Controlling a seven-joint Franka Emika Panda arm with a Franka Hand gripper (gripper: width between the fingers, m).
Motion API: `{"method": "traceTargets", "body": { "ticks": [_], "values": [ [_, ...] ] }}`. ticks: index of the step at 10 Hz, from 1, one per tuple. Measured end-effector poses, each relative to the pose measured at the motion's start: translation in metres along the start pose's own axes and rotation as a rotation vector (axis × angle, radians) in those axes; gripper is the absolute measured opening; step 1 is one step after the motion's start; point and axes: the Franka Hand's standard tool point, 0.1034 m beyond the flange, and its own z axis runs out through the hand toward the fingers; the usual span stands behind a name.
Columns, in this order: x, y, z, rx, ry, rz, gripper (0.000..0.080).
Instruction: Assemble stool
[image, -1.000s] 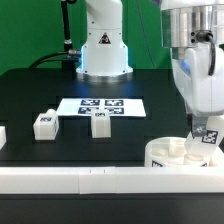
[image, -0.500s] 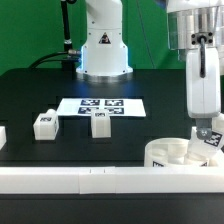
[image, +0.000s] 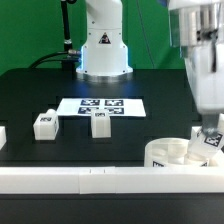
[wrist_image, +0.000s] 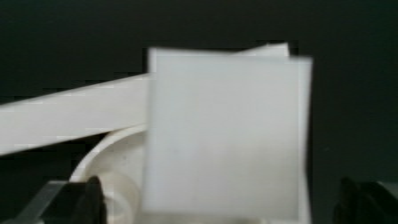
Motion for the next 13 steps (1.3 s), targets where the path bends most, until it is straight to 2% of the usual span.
{"method": "traceTargets", "body": {
  "ticks": [1, 6, 7, 9, 10, 13],
  "values": [
    [-0.003, 0.002, -0.009, -0.028, -0.011, -0.170, 0.0649],
    [-0.001, 0.002, -0.007, -0.029, -0.010, -0.568, 0.0649],
    [-0.006, 0.001, -0.007, -0.049, 0.010, -0.813, 0.0649],
    [-0.024, -0.002, -0.011, -0.043, 0.011, -1.163, 0.0649],
    [-0.028, -0.006, -0.016, -0.030, 0.013, -1.218, 0.0649],
    [-0.023, -0.006, -0.014, -0.039, 0.015, -1.417, 0.0649]
  ]
}}
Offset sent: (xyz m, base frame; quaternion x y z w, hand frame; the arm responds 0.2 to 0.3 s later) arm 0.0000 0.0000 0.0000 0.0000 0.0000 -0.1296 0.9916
